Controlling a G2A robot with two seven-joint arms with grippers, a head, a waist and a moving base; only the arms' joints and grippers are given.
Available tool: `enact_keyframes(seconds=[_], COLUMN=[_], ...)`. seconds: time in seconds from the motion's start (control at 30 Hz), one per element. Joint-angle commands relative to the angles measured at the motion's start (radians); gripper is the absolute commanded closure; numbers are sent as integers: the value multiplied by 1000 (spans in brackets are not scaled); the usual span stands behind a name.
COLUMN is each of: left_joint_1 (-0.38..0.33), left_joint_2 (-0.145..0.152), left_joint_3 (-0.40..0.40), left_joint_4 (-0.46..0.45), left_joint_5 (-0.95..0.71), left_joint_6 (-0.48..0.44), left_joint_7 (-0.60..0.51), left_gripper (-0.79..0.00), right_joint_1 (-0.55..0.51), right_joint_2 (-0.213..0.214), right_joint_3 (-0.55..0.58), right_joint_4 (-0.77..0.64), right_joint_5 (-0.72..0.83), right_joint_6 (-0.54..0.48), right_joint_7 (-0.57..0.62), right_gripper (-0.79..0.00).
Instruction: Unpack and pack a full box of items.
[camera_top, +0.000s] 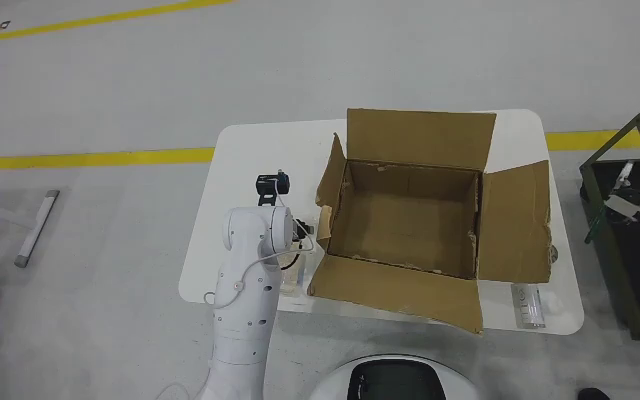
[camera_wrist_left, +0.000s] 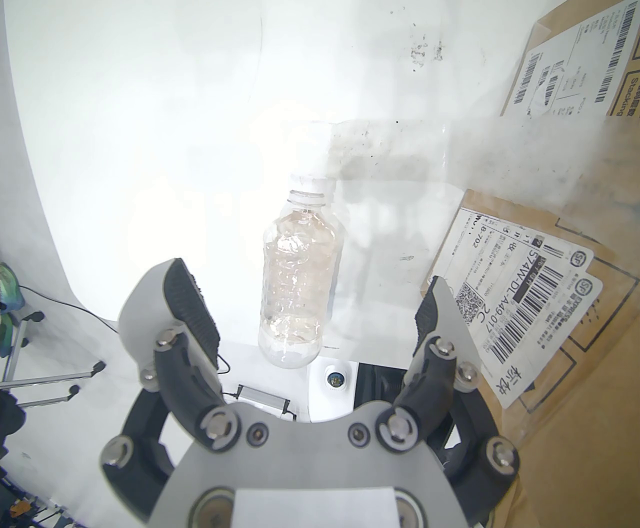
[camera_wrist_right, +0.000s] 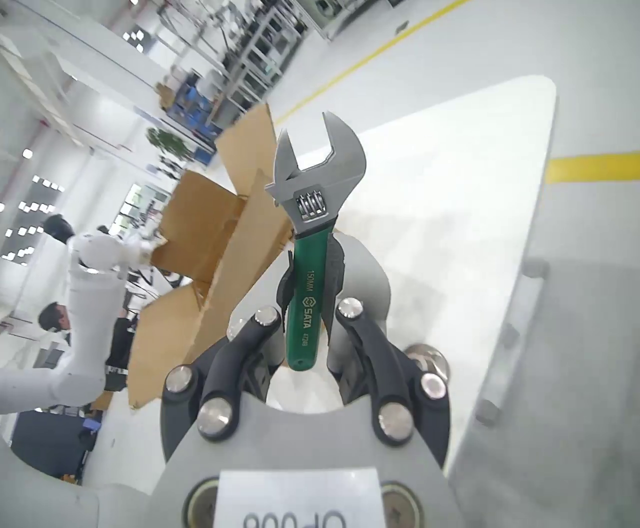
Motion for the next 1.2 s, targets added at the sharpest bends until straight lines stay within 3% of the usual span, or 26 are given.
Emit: enact_keyframes(seconds=[0.0, 0.53, 1.17], left_joint_1=[0, 0, 0], left_joint_2=[0, 0, 0], left_joint_3=[0, 0, 0], left_joint_4=[0, 0, 0], left_joint_5=[0, 0, 0], left_joint_6=[0, 0, 0], left_joint_7=[0, 0, 0], left_gripper=[-785, -785, -785], right_joint_1=[-26, -175, -226], right_joint_2=[5, 37, 63], right_joint_3=[-10, -148, -251], right_joint_4=[-23, -136, -141], right_joint_5=[-61, -413, -565], right_joint_6=[-17, -50, -23], right_joint_7=[1, -94, -202], right_gripper=[0, 0, 0])
